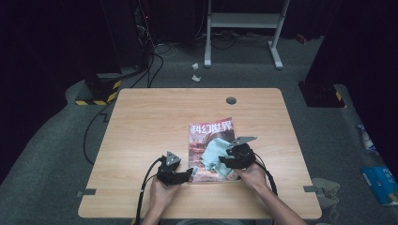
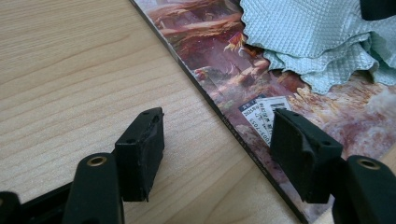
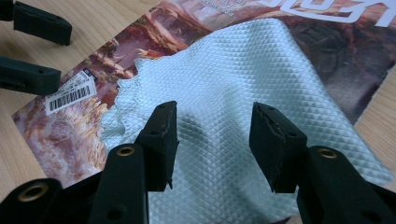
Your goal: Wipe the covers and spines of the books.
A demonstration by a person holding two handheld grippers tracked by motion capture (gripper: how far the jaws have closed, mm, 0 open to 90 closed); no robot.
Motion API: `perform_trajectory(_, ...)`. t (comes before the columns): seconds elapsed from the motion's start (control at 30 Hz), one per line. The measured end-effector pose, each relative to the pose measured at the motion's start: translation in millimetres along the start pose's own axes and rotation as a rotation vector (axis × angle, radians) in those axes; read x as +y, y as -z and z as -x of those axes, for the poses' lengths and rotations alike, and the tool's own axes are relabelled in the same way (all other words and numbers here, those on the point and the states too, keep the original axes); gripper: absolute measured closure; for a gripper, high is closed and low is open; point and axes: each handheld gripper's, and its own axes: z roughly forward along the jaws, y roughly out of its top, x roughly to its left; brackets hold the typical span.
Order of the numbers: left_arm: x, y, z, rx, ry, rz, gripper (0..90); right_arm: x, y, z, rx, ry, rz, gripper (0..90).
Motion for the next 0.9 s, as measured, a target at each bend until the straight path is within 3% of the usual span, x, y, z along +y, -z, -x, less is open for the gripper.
perform_trajectory(0.2, -6.6, 0.4, 1.2, 0.007, 0.008, 0.047, 35.0, 1.8, -8.2, -2.9, -0.003, 0.009, -0.055, 53.4)
perform_trajectory(0.4, -8.5, 0.6, 1.0, 0.009, 0.006, 0.061, 35.0, 1.4, -9.0, -5.5, -0.011, 0.053, -0.077, 65.8)
perform_trajectory(0.53, -9.4, 0.7, 0.8, 0.009, 0.004, 0.067, 35.1, 1.0, -7.8, -5.5, -0.002, 0.058, -0.094, 73.3)
perform_trajectory(0.9, -12.2, 0.6, 1.7, 0.008, 0.015, 0.087, 35.1, -2.9, -3.2, -7.8, 0.005, 0.097, -0.118, 83.8)
